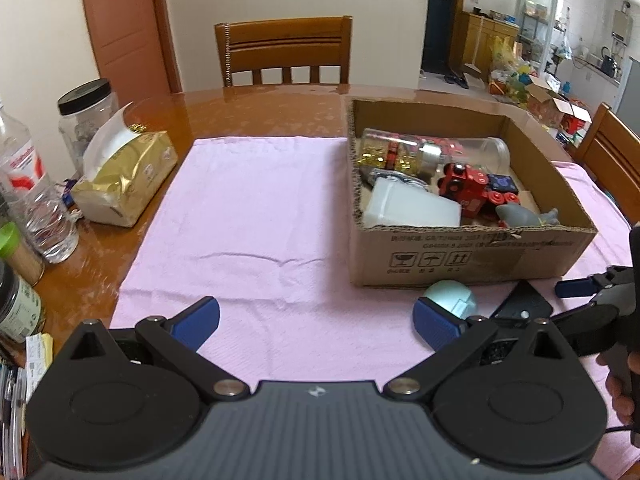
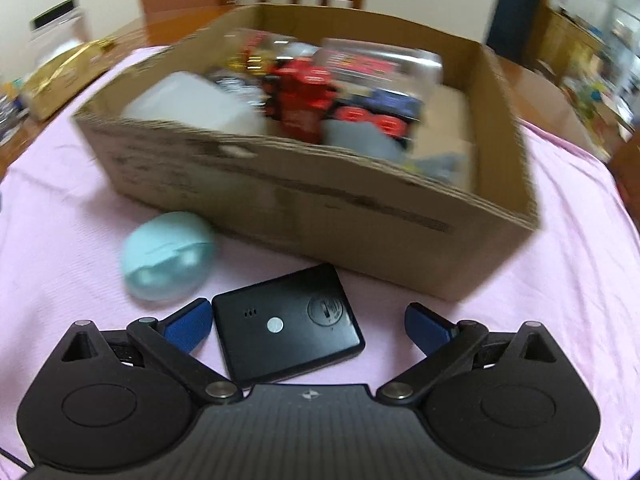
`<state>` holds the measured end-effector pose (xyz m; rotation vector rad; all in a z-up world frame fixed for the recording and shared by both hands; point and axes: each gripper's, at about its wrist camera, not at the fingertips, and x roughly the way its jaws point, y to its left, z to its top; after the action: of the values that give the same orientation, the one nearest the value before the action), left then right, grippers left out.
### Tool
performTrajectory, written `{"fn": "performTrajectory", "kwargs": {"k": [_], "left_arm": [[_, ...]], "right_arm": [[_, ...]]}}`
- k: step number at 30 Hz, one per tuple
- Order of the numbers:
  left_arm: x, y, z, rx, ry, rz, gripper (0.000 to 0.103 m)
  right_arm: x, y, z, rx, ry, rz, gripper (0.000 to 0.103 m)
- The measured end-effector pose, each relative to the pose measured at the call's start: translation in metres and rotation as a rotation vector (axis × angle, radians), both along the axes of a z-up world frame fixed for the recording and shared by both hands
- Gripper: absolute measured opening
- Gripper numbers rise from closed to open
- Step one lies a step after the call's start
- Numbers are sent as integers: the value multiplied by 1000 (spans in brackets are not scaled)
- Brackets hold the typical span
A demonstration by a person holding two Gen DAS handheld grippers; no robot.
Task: Organize rigid objects
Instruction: 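Grasp the light blue egg-shaped case with the left tool while the right tool grasps the black power bank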
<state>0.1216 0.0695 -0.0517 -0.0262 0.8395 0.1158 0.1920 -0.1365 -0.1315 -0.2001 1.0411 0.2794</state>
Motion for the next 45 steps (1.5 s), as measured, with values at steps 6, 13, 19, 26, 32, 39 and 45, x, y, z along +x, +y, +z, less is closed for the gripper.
{"fn": "performTrajectory", "kwargs": {"k": [6,13,19,26,32,39,45], "left_arm": [[12,-16,-10,-8,26,-83,102],[33,-36,-37,-92,80,-290,101],[52,-54,-57,-110,111,-403,99],[66,-65,-69,-165,159,-458,99],[64,-73,-66,-144,171,-498,85],[67,-85,-65,11,149,-514,60],[60,-84,-61,4,189,-412,52]], "right_arm": [[4,-34,0,-6,28,-102,103],[4,-46,0,-14,59,9,103],[5,-50,-1,-6,38,38,103],[-4,-55,1,2,15,58,103],[-7,-59,3,5,10,84,103],[-7,-59,3,7,6,94,103],[-8,-59,4,6,11,93,103]]}}
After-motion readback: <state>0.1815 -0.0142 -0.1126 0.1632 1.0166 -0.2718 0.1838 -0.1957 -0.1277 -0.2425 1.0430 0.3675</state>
